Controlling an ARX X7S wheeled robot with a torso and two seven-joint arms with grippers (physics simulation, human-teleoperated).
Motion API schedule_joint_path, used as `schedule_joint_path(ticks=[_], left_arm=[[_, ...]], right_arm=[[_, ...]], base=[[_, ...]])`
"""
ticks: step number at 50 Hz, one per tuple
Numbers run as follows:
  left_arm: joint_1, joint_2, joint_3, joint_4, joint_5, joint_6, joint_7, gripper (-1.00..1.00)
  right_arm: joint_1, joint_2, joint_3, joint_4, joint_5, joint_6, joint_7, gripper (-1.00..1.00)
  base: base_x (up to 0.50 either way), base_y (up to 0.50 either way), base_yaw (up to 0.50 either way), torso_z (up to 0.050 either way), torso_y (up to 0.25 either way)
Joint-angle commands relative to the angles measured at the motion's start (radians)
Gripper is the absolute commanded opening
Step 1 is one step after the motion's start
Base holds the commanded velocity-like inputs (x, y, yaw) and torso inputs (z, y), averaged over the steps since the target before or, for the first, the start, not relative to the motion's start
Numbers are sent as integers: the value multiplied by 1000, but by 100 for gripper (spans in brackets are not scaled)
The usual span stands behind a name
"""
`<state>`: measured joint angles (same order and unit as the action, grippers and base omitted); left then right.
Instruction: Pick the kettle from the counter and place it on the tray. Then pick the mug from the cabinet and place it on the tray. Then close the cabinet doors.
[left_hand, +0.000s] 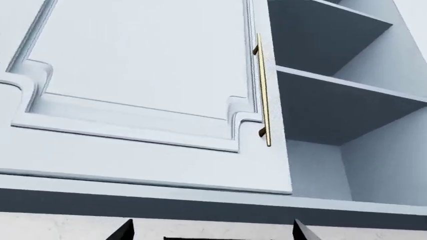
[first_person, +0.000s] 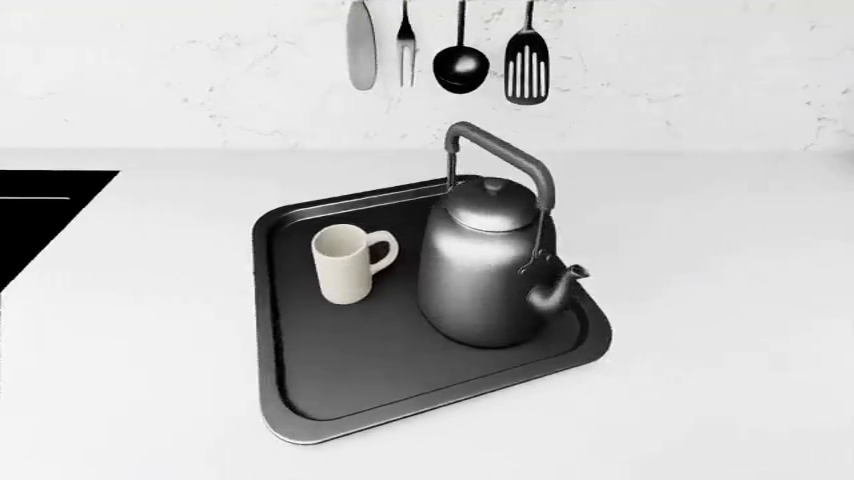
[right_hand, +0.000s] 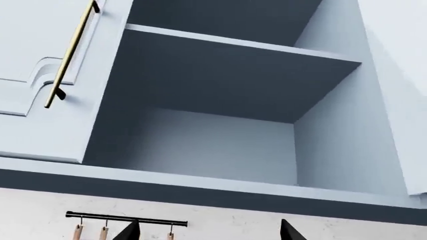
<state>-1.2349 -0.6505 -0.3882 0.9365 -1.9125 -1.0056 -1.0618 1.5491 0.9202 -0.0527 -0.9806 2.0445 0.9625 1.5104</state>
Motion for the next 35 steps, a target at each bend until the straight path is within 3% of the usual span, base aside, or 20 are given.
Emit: schedule_joint_path(ticks=[1,35], left_arm=[[16,1,-6,7,1,1,2,100],[65,11,-30,18,20,-2,30,100]], right_arm=[[-5,11,-5,-2,-10,-13,-9,100],[-8,33,-19,-8,-28,-39,-24,100]], base=[[5,-500,0,0,0],[4,-500,0,0,0]])
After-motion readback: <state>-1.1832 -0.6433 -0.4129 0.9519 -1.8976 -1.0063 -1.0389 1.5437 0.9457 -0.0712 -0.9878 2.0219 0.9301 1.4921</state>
